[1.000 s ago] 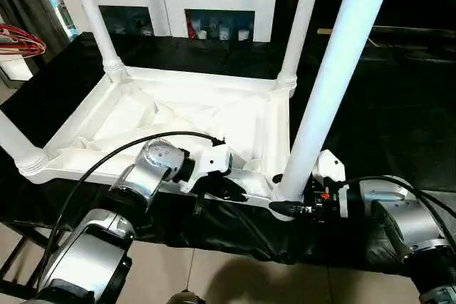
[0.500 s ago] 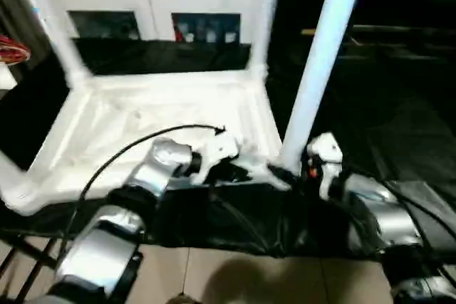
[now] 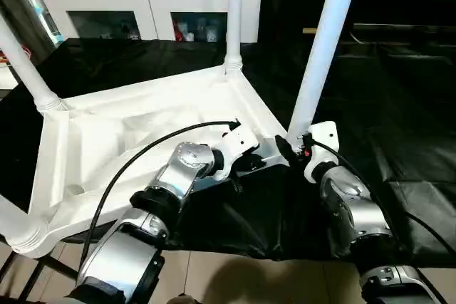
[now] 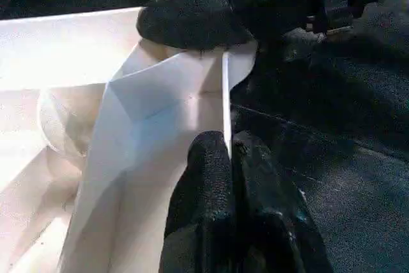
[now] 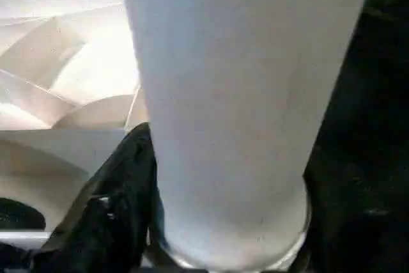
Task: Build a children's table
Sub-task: Rotate leg to tighten
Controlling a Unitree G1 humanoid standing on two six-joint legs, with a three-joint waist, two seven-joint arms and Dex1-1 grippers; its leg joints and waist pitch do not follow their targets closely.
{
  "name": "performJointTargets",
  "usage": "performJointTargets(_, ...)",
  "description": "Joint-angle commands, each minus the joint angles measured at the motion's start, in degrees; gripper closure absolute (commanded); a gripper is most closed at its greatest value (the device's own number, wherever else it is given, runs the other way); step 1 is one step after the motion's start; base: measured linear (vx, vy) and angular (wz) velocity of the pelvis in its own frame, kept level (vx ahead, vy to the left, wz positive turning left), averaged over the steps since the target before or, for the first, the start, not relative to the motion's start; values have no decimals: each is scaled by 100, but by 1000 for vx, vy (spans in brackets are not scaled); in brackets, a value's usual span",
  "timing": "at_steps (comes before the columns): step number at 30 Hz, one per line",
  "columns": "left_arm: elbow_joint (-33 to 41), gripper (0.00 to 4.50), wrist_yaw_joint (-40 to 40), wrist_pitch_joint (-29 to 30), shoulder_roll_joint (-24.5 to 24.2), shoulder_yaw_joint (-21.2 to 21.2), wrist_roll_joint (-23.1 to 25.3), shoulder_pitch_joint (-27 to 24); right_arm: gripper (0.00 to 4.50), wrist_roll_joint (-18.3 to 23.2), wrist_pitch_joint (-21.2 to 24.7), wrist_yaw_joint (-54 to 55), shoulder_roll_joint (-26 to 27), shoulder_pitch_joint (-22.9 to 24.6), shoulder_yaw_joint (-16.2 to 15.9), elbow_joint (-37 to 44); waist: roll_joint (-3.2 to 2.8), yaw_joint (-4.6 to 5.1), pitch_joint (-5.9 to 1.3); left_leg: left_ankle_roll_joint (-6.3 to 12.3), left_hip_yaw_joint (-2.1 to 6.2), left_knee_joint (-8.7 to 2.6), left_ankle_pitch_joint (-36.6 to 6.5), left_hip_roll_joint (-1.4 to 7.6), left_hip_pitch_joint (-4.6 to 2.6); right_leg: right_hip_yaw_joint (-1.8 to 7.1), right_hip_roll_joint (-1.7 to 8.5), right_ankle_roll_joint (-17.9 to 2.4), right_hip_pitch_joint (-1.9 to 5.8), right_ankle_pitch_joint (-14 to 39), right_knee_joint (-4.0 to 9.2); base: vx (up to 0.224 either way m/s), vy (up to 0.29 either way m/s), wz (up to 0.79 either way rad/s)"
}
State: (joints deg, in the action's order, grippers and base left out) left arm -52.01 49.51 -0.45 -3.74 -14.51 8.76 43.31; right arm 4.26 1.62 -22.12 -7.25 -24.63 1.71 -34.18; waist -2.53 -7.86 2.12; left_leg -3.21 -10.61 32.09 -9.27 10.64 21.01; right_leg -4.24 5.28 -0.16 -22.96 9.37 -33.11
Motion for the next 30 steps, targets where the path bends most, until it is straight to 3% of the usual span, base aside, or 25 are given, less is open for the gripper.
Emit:
performJointTargets(1, 378, 450, 277, -299, 165, -141, -141, 7, 92, -56, 93, -428, 191, 90, -472, -186, 53, 19, -323, 231, 111, -376, -1693, 230, -38, 223, 357, -990, 268, 1678, 423, 0, 0, 0)
performJointTargets(2, 404, 450, 318, -312, 145, -145, -140, -13, 77, -70, 56, -436, 172, 80, -472, -197, 79, 24, -324, 237, 105, -374, -1682, 230, -35, 224, 359, -1017, 274, 1615, 417, 0, 0, 0)
performJointTargets(9, 546, 450, 940, -445, -140, -203, -251, -152, 69, -43, -271, -1450, -270, 191, -727, 55, 52, -21, -341, 417, 81, -329, -1397, 245, -20, 219, 353, -1166, 284, 1198, 368, 0, 0, 0)
performJointTargets(14, 533, 450, 1568, -654, -384, -249, -341, -122, 69, 100, -480, -2962, -883, 522, -1129, 659, 77, -70, -319, 469, 73, -332, -1555, 256, -26, 214, 354, -1139, 286, 1428, 389, 0, 0, 0)
performJointTargets(20, 361, 450, 2298, -839, -666, -326, -341, 74, 69, 616, -136, -4579, -1581, 694, -1363, 1240, 74, -142, -314, 496, 87, -333, -1642, 278, -38, 221, 368, -1127, 280, 1683, 409, 0, 0, 0)
performJointTargets(28, 139, 450, 2555, -967, -789, -322, -331, 230, 69, 482, -232, -5144, -1942, 692, -1553, 1313, 97, -208, -332, 464, 84, -312, -1506, 284, -42, 219, 379, -1211, 273, 1504, 376, 0, 0, 0)
performJointTargets(30, 53, 450, 2583, -1005, -812, -295, -317, 276, 94, 487, -201, -5204, -1966, 682, -1555, 1337, 106, -214, -334, 477, 84, -305, -1460, 280, -34, 216, 378, -1224, 277, 1454, 365, 0, 0, 0)
